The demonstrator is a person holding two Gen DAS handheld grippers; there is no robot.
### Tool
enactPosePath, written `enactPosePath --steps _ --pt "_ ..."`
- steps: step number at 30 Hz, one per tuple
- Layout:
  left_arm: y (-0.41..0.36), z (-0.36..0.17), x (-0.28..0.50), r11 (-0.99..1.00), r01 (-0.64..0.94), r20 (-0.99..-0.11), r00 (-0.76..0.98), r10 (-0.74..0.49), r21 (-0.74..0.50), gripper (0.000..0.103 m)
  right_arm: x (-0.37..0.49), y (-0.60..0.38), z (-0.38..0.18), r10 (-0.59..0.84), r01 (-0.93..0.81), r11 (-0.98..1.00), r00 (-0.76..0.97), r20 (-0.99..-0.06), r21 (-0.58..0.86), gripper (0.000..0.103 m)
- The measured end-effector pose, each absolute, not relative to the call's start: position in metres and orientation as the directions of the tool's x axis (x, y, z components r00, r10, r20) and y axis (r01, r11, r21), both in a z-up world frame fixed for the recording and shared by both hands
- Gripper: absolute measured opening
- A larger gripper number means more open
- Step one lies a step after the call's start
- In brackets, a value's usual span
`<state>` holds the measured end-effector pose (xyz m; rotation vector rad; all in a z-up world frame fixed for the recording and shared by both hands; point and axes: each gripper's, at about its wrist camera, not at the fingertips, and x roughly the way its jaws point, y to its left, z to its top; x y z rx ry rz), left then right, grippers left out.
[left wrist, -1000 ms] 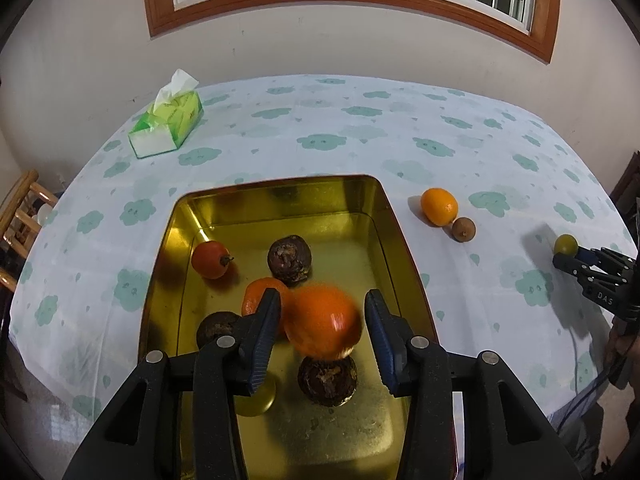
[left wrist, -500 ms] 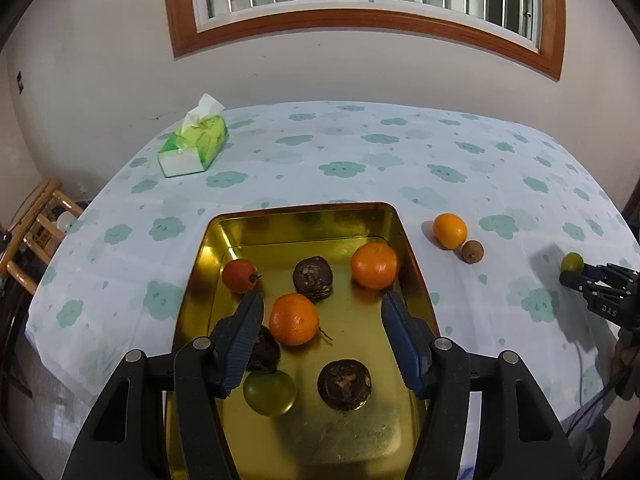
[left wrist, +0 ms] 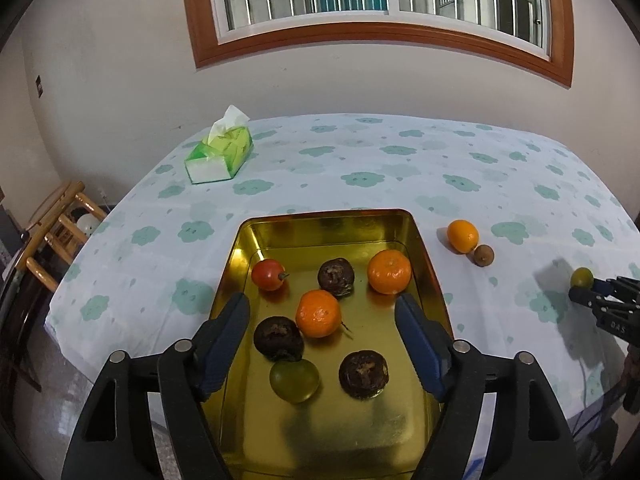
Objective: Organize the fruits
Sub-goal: 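Carry the green tomato into the gold tray and open the right gripper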
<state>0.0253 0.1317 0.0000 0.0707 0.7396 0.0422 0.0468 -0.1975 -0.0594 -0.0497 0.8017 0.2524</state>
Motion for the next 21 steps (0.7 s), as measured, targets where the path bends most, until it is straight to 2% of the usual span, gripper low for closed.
enactPosePath --steps 15,21 --pt "0.154 -0.003 0.011 0.996 -0.063 -0.675 0.732 0.09 0.064 0.076 0.01 -0.137 -0.024 0.331 -0.383 0.921 0.671 -0.663 0.071 0.032" --pt "0.179 0.001 0.004 0.989 -0.128 -0.672 0.727 0.144 0.074 0.076 -0.004 -0.089 0.0 0.425 -0.498 0.864 0.638 -0.642 0.077 0.032"
